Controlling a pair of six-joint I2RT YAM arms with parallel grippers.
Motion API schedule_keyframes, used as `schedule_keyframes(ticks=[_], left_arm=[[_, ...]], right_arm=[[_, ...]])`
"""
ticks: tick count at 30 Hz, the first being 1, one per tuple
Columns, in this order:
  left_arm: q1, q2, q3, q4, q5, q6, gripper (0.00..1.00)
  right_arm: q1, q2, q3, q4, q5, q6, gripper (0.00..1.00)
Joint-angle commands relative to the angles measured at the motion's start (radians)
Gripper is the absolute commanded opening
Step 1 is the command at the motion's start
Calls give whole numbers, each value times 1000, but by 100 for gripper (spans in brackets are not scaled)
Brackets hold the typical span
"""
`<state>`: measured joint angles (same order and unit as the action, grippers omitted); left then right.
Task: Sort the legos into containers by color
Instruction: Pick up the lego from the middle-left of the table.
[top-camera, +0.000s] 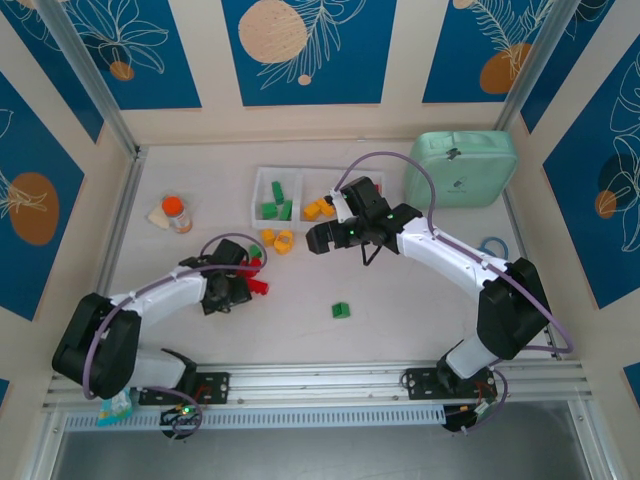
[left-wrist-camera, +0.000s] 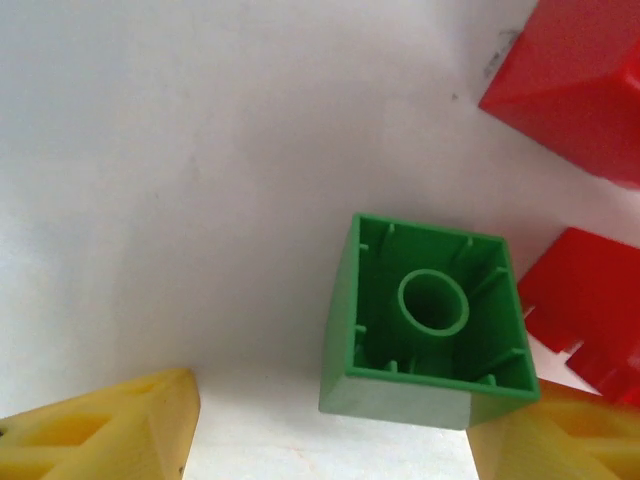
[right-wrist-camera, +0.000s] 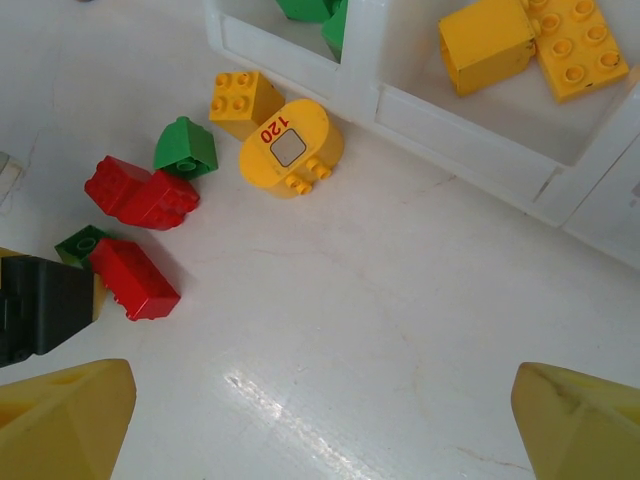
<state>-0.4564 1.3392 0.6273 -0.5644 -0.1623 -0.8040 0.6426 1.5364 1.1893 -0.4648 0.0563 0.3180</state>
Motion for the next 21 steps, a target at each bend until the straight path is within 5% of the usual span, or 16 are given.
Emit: schedule_keyframes(ticks=[1, 12, 21], left_arm=[[10, 16, 24, 18, -63, 10, 68], [76, 60, 36, 110, 0, 104, 68], [77, 106, 19, 150, 43, 50, 51]], right_arm=[[5, -5, 15, -22, 10, -16, 97], [5, -5, 12, -34, 14, -22, 97], [7, 0, 16, -37, 17, -23, 97]])
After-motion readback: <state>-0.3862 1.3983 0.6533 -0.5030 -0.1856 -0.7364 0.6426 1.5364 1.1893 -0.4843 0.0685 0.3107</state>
